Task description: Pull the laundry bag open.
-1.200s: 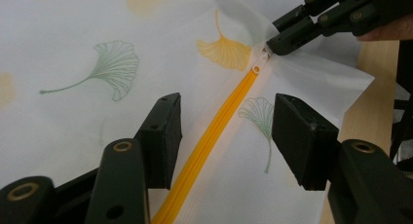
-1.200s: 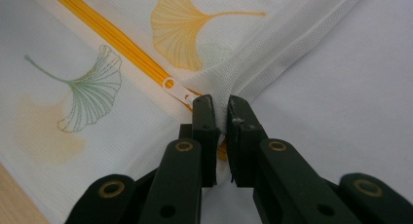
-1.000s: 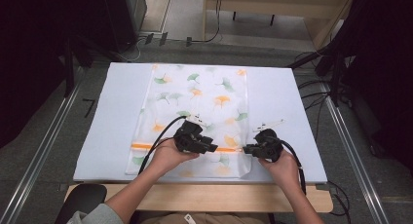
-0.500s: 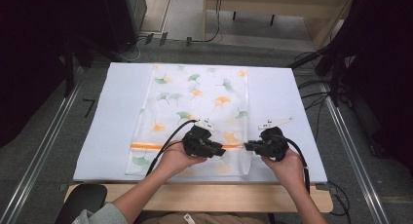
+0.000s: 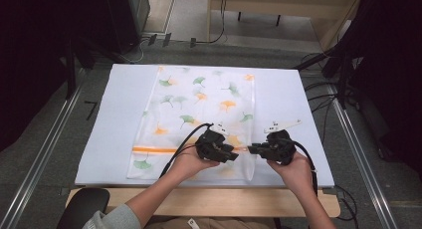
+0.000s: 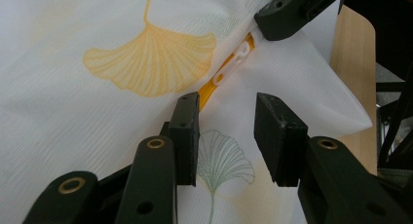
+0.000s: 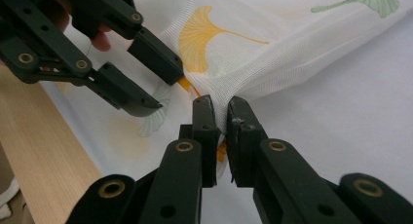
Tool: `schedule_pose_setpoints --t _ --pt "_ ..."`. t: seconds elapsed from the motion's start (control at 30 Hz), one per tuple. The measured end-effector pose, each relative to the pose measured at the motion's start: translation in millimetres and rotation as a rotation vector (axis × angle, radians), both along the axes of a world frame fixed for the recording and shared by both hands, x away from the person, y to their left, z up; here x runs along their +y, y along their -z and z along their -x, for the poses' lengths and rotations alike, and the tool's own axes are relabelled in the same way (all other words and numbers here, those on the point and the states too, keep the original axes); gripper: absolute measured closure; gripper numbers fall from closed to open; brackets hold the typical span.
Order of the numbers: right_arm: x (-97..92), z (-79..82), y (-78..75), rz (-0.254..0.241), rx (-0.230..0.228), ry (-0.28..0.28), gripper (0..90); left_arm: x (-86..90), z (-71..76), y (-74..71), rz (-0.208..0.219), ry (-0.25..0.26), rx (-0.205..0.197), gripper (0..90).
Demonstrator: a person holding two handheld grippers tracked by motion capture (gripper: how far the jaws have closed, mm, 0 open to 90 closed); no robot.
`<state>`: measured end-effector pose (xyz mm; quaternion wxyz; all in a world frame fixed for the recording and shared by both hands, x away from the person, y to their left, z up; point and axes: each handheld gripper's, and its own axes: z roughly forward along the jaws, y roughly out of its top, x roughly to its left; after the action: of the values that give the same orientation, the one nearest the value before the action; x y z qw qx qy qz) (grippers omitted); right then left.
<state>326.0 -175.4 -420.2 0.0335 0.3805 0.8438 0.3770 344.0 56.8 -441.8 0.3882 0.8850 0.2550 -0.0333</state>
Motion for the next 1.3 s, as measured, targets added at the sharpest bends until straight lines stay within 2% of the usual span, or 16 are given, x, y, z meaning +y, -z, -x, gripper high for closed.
schedule_pose_setpoints --t 0.17,0.33,0.43,0.53,0.67,0.77,1.03,1.17,1.2,1.3 --pt "4.4 1.6 -1.8 0.001 -0.005 -0.024 85.7 -8.2 -1.1 1.6 -0.019 0.017 -0.007 59.0" --pt "6.8 1.9 -2.5 -0.002 -0.008 -0.034 85.7 -14.0 -0.7 2.7 -0.013 0.017 -0.02 57.4" --pt "5.8 1.6 -2.3 0.0 -0.007 -0.027 85.7 -16.0 0.5 3.4 0.002 0.017 0.007 61.6" --pt "3.7 0.6 -2.6 -0.003 -0.008 -0.016 85.7 -18.8 3.3 3.6 -0.017 0.036 -0.001 66.5" --pt "5.6 1.5 -2.6 -0.004 -0.008 -0.024 85.7 -18.0 -0.2 3.9 0.007 0.006 0.017 69.5" --pt "6.3 1.8 -3.9 -0.006 -0.012 -0.025 85.7 -17.3 -1.0 3.4 0.027 0.005 0.036 78.7" --pt "6.9 1.7 -3.7 -0.003 -0.006 -0.021 85.8 -19.1 -1.8 4.5 0.025 -0.022 0.039 83.2" --pt "6.9 1.6 -3.0 -0.002 -0.005 -0.023 85.8 -18.6 -4.2 5.8 0.036 -0.03 0.065 86.9" --pt "7.1 1.7 -3.1 -0.002 -0.003 -0.022 85.8 -18.3 -4.0 5.3 0.035 -0.033 0.065 89.7" --pt "6.7 1.6 -3.3 -0.005 -0.005 -0.024 85.7 -17.9 -3.3 3.8 0.024 -0.031 0.082 90.0"
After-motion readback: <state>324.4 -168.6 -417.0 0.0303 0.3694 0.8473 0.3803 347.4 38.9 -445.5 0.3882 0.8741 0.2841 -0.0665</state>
